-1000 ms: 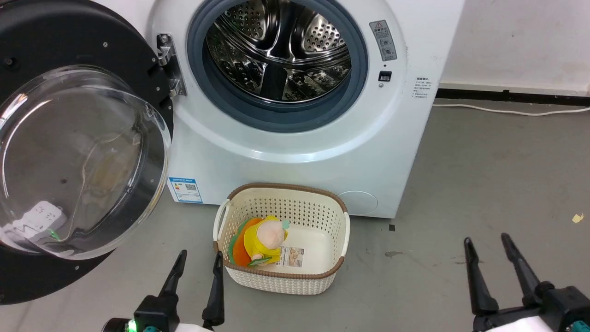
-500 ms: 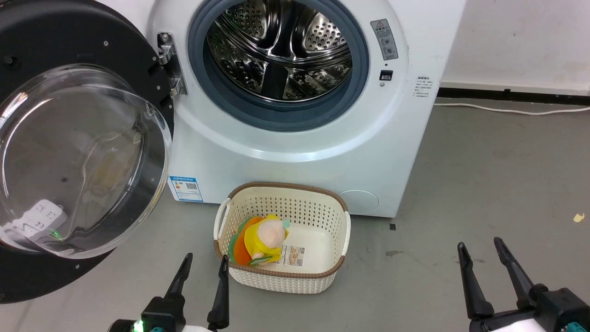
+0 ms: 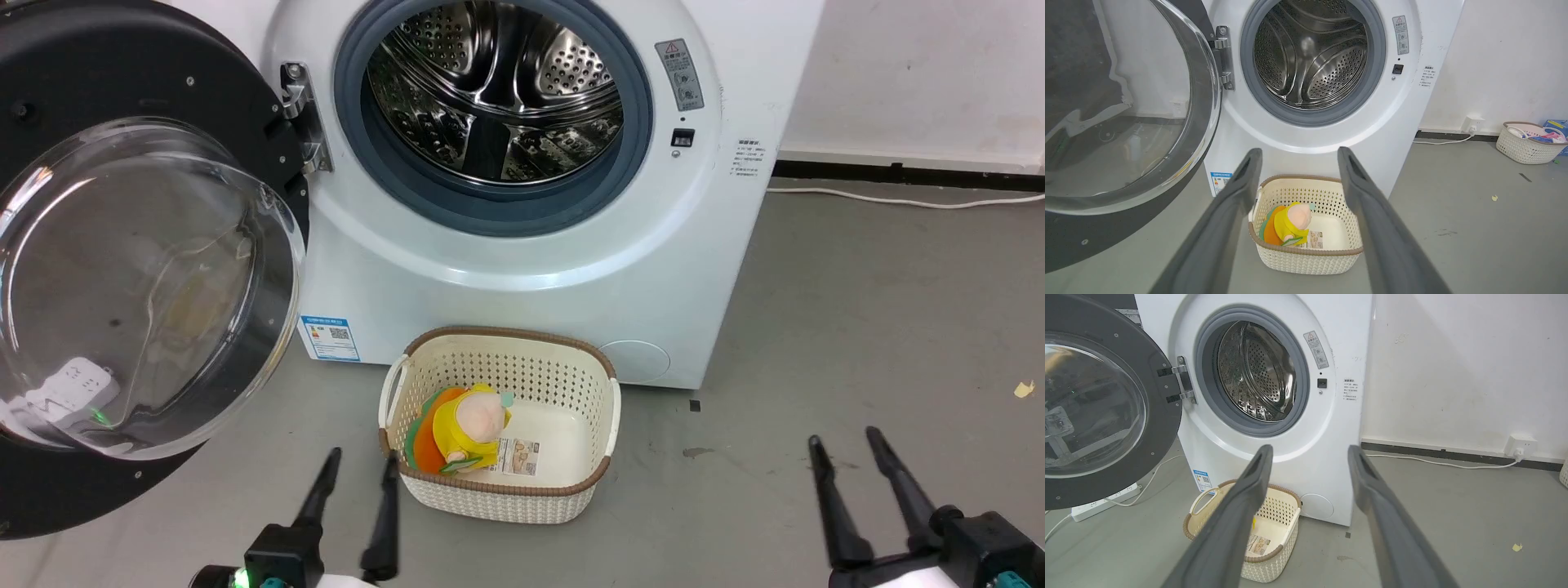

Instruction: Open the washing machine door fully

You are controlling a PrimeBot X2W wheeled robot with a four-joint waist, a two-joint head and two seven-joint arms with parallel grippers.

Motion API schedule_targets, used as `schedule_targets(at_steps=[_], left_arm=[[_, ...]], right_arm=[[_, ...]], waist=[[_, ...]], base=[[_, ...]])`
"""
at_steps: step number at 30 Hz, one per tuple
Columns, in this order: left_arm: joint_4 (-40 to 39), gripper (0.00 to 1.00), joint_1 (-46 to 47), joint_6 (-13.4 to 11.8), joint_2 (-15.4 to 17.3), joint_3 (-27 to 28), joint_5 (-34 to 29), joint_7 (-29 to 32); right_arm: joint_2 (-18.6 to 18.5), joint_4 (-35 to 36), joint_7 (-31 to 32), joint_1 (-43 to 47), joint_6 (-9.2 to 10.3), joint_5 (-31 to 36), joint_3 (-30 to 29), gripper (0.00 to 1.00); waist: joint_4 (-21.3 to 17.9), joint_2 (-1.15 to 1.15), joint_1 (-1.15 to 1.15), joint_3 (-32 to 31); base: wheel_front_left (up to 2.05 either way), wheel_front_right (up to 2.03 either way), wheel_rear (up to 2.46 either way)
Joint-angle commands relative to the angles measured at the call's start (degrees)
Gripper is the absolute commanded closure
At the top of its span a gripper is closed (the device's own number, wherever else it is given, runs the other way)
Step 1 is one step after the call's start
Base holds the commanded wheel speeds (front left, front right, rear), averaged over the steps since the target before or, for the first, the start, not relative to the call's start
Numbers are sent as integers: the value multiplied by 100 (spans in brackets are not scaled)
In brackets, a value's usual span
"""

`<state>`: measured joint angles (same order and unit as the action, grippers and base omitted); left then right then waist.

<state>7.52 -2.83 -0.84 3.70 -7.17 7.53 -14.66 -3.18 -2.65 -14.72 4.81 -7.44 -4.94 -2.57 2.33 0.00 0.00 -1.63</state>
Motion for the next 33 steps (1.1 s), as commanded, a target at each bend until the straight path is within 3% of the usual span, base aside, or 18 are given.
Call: schedule_targets(at_steps=[1, 33], left_arm=[[-1, 100, 0, 0, 0, 0, -1, 2], [-176, 100, 66, 19, -18, 171, -167, 346]], right_arm=[[0, 0, 2, -1, 0, 1, 1, 100], [6, 63, 345, -115, -1, 115, 60, 100]], waist=[[0, 0, 0, 0], [-55, 0, 0, 38]], base=[[0, 0, 0], [0, 0, 0]])
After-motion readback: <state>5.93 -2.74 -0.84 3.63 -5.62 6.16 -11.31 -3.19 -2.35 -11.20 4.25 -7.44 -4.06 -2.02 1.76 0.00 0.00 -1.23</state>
